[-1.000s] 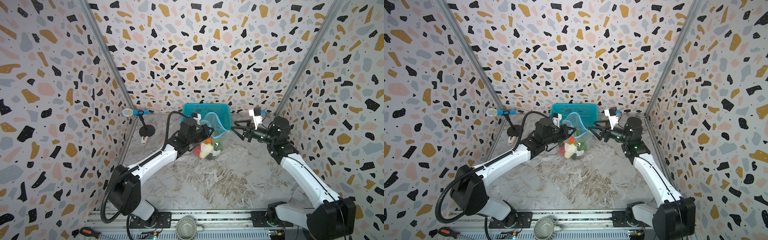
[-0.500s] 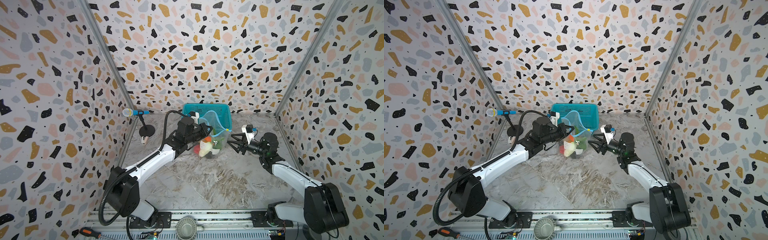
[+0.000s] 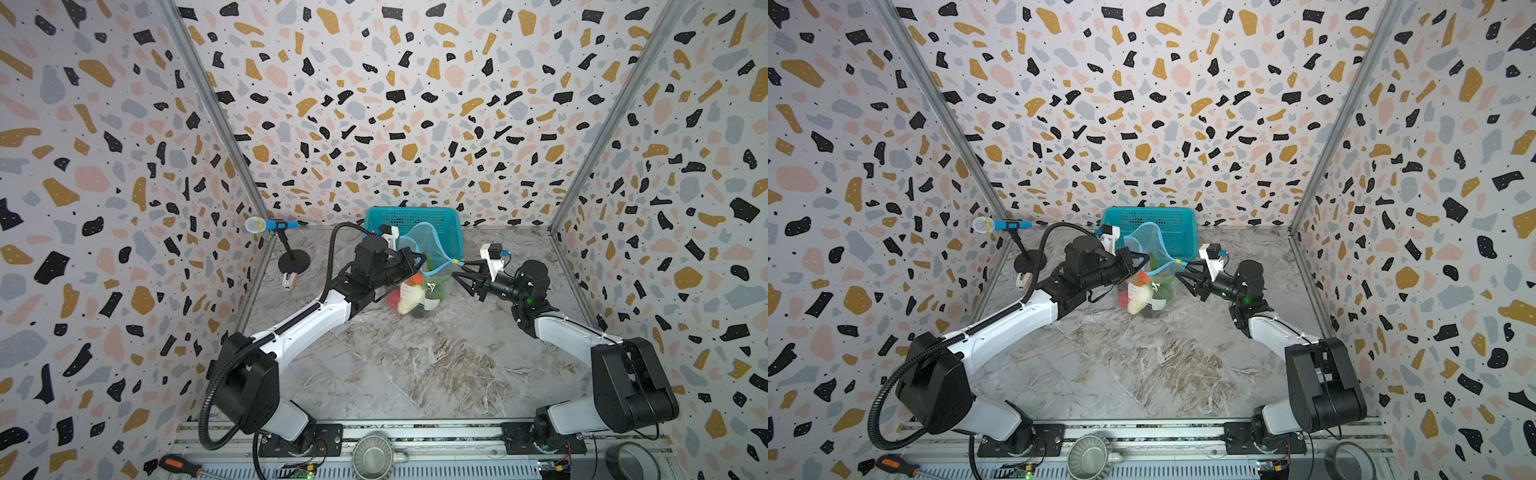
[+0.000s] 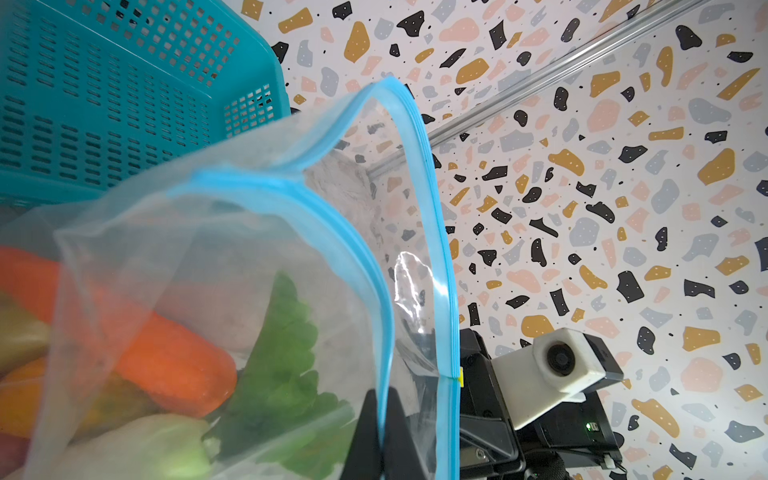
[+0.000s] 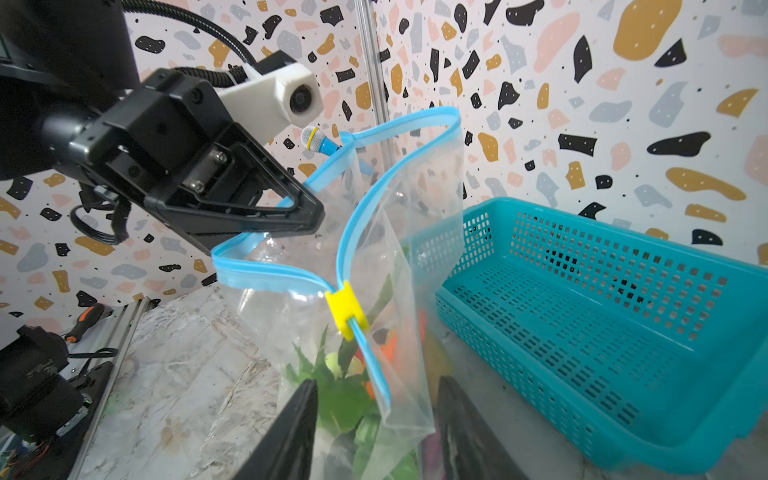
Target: Place the food in the zip-top bag and seal the zipper
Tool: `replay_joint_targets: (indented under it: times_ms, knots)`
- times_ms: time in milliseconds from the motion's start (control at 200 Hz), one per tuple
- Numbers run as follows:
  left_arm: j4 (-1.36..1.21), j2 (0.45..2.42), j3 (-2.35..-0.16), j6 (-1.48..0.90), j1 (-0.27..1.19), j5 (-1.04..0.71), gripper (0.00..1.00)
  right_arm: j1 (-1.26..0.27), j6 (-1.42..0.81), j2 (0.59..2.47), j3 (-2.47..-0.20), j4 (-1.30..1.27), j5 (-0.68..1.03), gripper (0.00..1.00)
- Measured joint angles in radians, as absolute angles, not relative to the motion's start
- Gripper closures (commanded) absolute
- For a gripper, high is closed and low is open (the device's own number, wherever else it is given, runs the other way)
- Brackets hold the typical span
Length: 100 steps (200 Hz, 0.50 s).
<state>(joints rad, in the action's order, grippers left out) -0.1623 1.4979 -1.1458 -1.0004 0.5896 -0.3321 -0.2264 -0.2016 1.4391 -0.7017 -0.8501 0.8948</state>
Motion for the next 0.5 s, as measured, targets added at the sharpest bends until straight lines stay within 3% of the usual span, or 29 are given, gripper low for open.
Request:
replay_joint_targets:
  times_ms: [95,255,501]
  knots:
    - [-0.167,1.497,-1.141,-1.004,0.590,-0.332,1.00,-0.226,-0.219,1.448,-0.706,-0.882,0.904,0.58]
    - [-0.166,1.486,-1.135,-1.007,0.590,-0.332,1.00,-0.226,-0.236,1.456,-0.707,-0.916,0.920,0.75]
    - [-0.165,1.477,-1.135,-1.007,0.590,-0.332,1.00,-0.227,-0.265,1.466,-0.709,-0.946,0.950,0.88]
